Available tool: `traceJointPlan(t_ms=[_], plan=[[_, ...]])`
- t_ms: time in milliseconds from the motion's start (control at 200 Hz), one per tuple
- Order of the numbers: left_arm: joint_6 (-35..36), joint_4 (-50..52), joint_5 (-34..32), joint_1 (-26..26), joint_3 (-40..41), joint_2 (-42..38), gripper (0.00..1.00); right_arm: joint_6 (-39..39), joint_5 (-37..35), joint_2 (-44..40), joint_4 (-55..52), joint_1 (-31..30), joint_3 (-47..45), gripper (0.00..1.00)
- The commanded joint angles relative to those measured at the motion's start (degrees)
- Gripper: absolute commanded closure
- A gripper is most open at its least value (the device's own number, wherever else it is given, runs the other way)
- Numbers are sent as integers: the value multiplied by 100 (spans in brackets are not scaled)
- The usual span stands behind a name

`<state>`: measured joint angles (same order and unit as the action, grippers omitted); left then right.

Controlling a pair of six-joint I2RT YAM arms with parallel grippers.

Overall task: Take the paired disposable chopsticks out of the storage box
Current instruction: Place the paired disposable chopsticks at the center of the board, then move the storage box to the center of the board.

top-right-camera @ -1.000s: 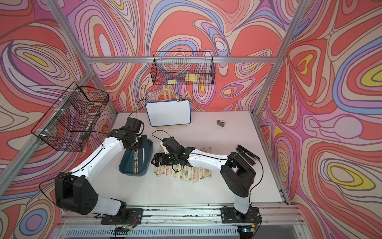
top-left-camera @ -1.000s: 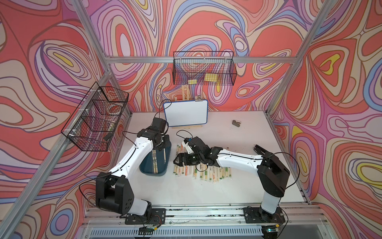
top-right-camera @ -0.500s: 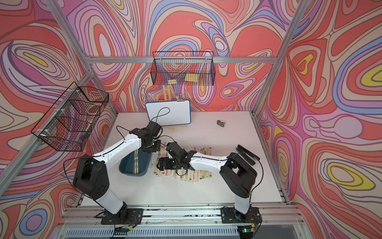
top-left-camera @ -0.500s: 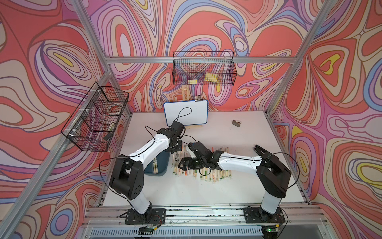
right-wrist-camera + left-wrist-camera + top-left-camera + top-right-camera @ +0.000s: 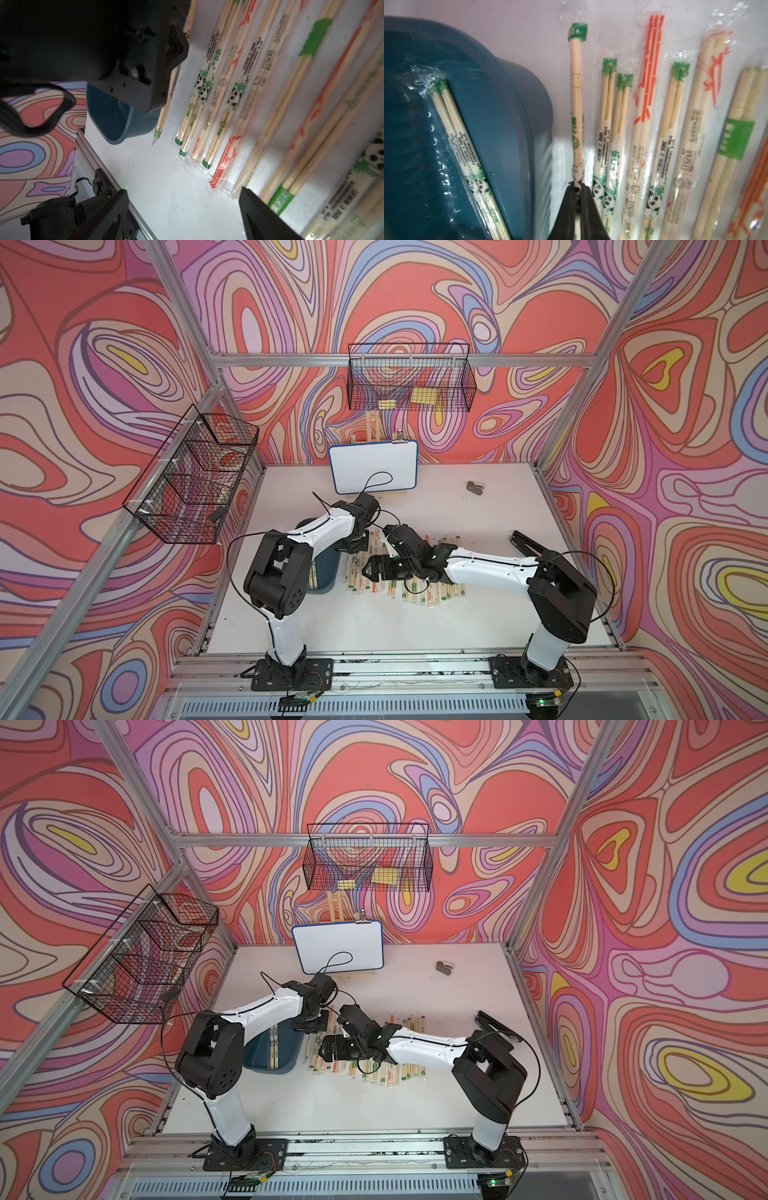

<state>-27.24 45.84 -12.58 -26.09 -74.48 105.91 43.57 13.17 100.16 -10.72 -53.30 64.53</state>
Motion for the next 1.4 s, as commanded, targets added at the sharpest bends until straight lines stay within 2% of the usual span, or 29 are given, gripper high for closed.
traceJointPlan(t_ms=[0,250,476,586,851,1397], plan=[[-25,17,-124,-30,-72,124,100,-15,-82,-146,52,-22,-59,11],[0,-70,-155,-28,26,259,96,-24,-67,-137,53,-18,-46,11],[-22,-171,-39,-33,125,285,75,-29,-64,-128,53,-16,-37,11],[-23,-200,-14,-35,166,270,70,-32,-67,-128,42,-18,-29,11],[-47,-207,-112,-6,329,98,70,-41,-64,-111,38,-20,8,11],[-45,-388,-43,608,1069,-509,72,-42,45,-1,104,-16,129,11]])
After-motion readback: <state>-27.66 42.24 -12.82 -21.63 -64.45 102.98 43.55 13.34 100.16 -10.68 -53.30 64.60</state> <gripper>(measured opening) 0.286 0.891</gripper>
